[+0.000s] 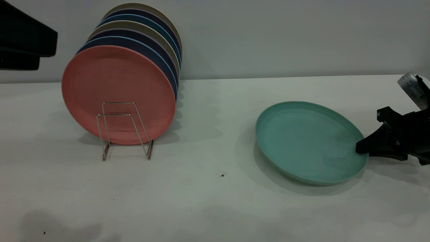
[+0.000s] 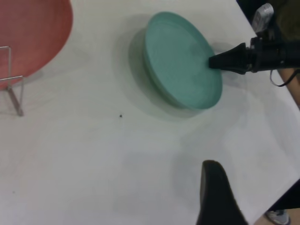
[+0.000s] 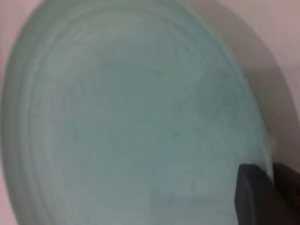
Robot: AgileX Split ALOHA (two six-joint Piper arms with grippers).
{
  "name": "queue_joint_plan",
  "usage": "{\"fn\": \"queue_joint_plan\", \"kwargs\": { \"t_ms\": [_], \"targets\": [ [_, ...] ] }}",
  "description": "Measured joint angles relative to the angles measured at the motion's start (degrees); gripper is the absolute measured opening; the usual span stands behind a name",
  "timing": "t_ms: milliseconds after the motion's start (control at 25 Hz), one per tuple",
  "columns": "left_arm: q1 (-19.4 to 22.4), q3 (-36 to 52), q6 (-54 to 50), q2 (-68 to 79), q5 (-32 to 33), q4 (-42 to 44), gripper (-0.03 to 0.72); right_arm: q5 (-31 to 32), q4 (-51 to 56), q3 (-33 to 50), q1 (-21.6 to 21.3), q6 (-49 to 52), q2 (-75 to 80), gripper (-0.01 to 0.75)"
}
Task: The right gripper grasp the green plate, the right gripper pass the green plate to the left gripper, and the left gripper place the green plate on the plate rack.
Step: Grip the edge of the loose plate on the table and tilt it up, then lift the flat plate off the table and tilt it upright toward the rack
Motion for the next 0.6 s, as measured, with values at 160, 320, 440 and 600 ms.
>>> {"fn": "queue_joint_plan", "kwargs": {
  "t_ms": [160,320,440,600],
  "targets": [
    [0.0,0.0,-0.4,0.5,0.8,-0.6,0.448,0.2,-2.5,0.0,0.0,0.7,-2.9,0.019],
    [0.0,0.0,-0.4,3.8,0.8,-1.1,0.448,0.8,-5.8,0.0,0.2,3.3,-7.5,0.019],
    [0.0,0.0,2.2,7.9,0.8,-3.2,0.448,1.6,-7.6,0.0,1.7,5.0,-9.2,0.019],
    [0.0,-0.1,8.0,14.5,0.8,-9.0,0.448,2.5,-8.6,0.0,7.7,5.5,-9.5,0.019]
  ]
}}
